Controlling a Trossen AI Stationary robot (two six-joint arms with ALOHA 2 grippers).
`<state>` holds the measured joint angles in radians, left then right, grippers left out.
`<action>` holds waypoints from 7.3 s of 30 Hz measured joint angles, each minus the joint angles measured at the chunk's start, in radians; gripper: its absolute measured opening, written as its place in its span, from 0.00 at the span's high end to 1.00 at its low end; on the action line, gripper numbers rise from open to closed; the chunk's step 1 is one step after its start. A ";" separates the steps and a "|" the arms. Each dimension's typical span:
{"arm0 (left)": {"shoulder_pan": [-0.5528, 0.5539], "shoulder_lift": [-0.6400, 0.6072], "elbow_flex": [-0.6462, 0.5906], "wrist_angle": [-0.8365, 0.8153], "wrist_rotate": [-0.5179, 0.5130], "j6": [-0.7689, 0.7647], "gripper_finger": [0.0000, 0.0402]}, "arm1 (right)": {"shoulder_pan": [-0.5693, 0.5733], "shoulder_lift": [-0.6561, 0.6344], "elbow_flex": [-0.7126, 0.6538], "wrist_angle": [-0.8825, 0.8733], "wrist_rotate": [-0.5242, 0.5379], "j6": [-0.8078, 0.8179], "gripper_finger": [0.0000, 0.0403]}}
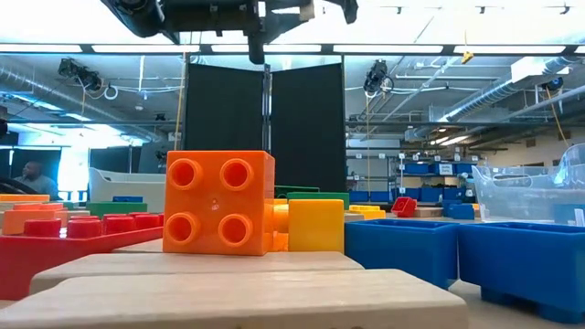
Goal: Sort blocks by size
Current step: Put the brown block into the black bin, then put the small blue game piece into the transparent bin
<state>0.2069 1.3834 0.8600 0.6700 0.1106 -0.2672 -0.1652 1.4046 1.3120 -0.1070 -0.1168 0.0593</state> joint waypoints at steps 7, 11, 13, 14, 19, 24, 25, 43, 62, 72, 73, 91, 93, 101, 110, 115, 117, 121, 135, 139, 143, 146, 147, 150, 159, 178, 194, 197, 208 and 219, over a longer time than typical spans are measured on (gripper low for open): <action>0.000 0.000 0.000 0.020 0.043 0.013 0.86 | 0.000 0.001 0.000 0.004 -0.005 0.056 0.82; 0.000 0.000 0.000 0.018 0.040 -0.001 0.86 | -0.001 0.001 0.000 0.002 -0.001 0.070 0.72; 0.001 -0.001 0.000 0.016 0.023 -0.006 0.86 | -0.001 0.001 0.000 0.000 0.001 0.073 0.67; 0.000 -0.005 0.000 0.007 0.011 -0.007 0.86 | -0.001 0.001 0.000 -0.007 0.005 0.073 0.64; -0.001 -0.080 0.000 -0.123 -0.098 -0.011 0.86 | -0.007 -0.010 0.000 -0.076 0.026 0.076 0.56; -0.006 -0.234 0.000 -0.422 -0.268 -0.056 0.86 | -0.030 -0.054 -0.001 -0.211 0.013 0.076 0.53; -0.013 -0.271 0.000 -0.483 -0.298 -0.070 0.86 | -0.035 -0.062 -0.001 -0.233 0.013 0.074 0.52; -0.500 -0.276 0.331 -1.717 -0.634 -0.865 0.86 | -0.091 -0.088 -0.083 -0.301 0.020 0.016 0.54; -0.858 -0.015 0.411 -2.129 0.016 -0.161 0.86 | -0.106 -0.088 -0.123 -0.294 0.019 -0.034 0.55; -0.930 -0.014 0.164 -1.823 0.140 -0.230 0.86 | -0.106 -0.088 -0.123 -0.294 0.019 0.019 0.55; -0.940 -0.015 0.148 -1.816 0.143 -0.238 0.86 | -0.106 -0.088 -0.123 -0.294 0.019 0.020 0.55; -0.980 -0.015 0.066 -1.817 0.126 -0.424 0.49 | -0.106 -0.088 -0.123 -0.300 0.019 0.062 0.56; -0.980 -0.016 0.095 -1.839 0.117 -0.449 0.49 | -0.105 -0.088 -0.123 -0.320 0.019 0.063 0.56; -0.980 -0.016 0.268 -1.938 -0.046 -0.527 0.50 | -0.103 -0.087 -0.123 -0.414 0.019 0.059 0.56; -0.980 -0.017 0.372 -1.895 -0.298 -0.450 0.50 | 0.002 -0.087 -0.123 -0.431 0.054 -0.090 0.52; -0.980 -0.016 0.372 -1.779 -0.479 -0.469 0.50 | 0.101 -0.087 -0.123 -0.431 0.180 -0.125 0.46; -0.980 -0.016 0.372 -1.765 -0.540 -0.470 0.50 | 0.138 -0.087 -0.123 -0.431 0.214 -0.097 0.43; -0.980 -0.016 0.372 -1.781 -0.606 -0.470 0.50 | 0.207 -0.087 -0.123 -0.440 0.259 -0.009 0.37; -0.980 -0.016 0.372 -1.811 -0.619 -0.365 0.50 | 0.503 0.003 -0.072 -0.454 0.419 0.329 0.30; -0.980 -0.016 0.372 -1.859 -0.624 -0.364 0.50 | 0.586 0.124 0.016 -0.480 0.432 0.341 0.30; -0.980 -0.016 0.372 -1.897 -0.644 -0.366 0.50 | 0.642 0.273 0.124 -0.579 0.421 0.319 0.30; -0.980 -0.016 0.372 -1.908 -0.679 -0.367 0.50 | 0.668 0.379 0.196 -0.655 0.364 0.287 0.30; -0.980 -0.016 0.372 -1.907 -0.692 -0.368 0.50 | 0.675 0.415 0.216 -0.667 0.338 0.282 0.30; -0.980 -0.016 0.372 -1.905 -0.717 -0.369 0.50 | 0.693 0.509 0.267 -0.679 0.276 0.282 0.30; -0.980 -0.016 0.372 -1.894 -0.738 -0.416 0.50 | 0.717 0.695 0.376 -0.679 0.195 0.333 0.30; -0.980 -0.016 0.372 -1.892 -0.738 -0.426 0.50 | 0.717 0.847 0.412 -0.655 0.130 0.447 0.35; -0.980 -0.016 0.372 -1.855 -0.738 -0.426 0.50 | 0.705 0.851 0.411 -0.583 0.117 0.409 0.58; -0.980 -0.016 0.372 -1.832 -0.747 -0.426 0.50 | 0.701 0.851 0.411 -0.585 0.116 0.409 0.62; -0.980 -0.016 0.372 -1.832 -0.749 -0.426 0.50 | 0.701 0.853 0.410 -0.590 0.092 0.471 0.57; -0.980 -0.016 0.372 -1.828 -0.772 -0.426 0.50 | 0.686 0.852 0.426 -0.628 0.012 0.473 0.35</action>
<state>-0.7727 1.3674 1.2324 -1.1581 -0.6610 -0.6930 0.5204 2.2566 1.7379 -0.7347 -0.1047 0.5320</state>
